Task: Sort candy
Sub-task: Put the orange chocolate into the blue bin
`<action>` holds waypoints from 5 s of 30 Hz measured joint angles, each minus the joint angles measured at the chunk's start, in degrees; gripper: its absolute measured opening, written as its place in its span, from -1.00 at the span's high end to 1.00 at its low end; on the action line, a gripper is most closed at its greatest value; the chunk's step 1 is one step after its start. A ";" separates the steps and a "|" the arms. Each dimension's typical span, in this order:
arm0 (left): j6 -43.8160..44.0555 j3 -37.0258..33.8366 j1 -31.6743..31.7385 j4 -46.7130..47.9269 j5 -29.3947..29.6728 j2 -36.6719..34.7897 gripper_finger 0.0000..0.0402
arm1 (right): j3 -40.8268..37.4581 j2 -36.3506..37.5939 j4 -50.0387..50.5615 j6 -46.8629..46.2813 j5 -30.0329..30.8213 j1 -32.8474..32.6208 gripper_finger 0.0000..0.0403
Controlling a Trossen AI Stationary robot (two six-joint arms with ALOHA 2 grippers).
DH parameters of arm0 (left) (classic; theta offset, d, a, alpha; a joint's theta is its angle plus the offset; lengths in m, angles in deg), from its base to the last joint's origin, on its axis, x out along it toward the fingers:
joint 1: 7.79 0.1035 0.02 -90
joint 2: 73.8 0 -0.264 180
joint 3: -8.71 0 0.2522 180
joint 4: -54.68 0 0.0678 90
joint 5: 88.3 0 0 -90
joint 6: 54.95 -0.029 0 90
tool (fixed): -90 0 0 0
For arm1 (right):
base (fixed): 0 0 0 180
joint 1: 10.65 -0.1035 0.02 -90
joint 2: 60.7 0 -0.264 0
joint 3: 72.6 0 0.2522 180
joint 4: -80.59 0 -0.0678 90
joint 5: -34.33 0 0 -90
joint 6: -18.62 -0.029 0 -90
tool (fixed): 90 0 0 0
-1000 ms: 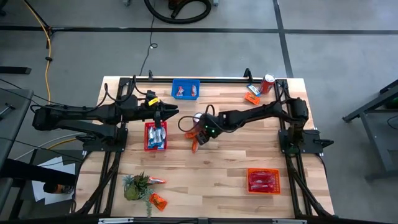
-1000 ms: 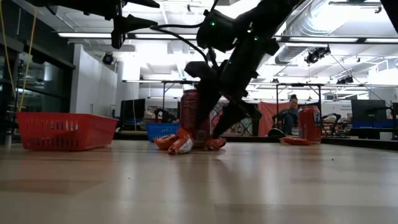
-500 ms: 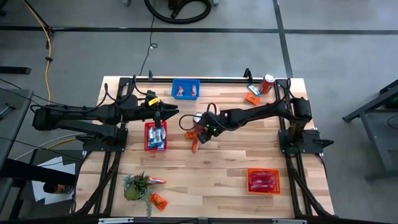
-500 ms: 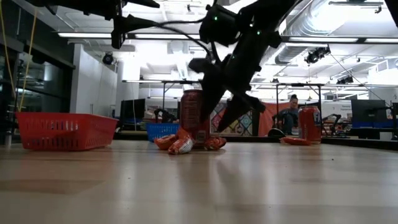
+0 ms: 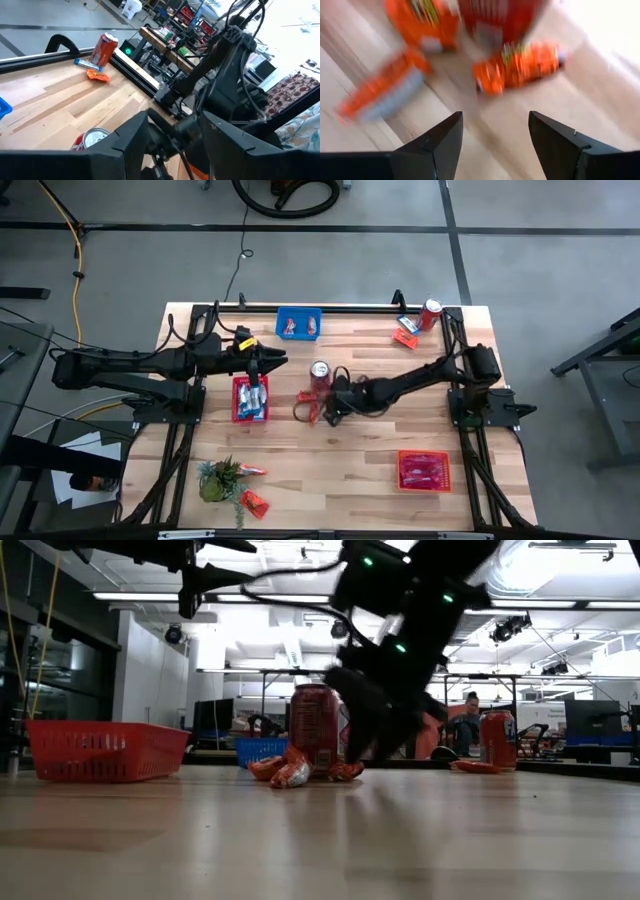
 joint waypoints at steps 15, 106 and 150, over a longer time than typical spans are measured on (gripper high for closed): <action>-0.02 0.00 0.02 0.04 0.00 0.00 0.16 | -9.41 -2.09 -25.39 -1.12 8.68 -4.40 -0.09; -55.36 4.12 -8.43 -8.16 6.08 11.91 0.16 | 3.66 26.18 -21.13 6.18 -21.45 6.74 1.00; -60.94 9.07 -9.62 -16.98 5.53 20.04 0.39 | 3.70 25.62 -24.13 7.86 -17.12 6.53 0.71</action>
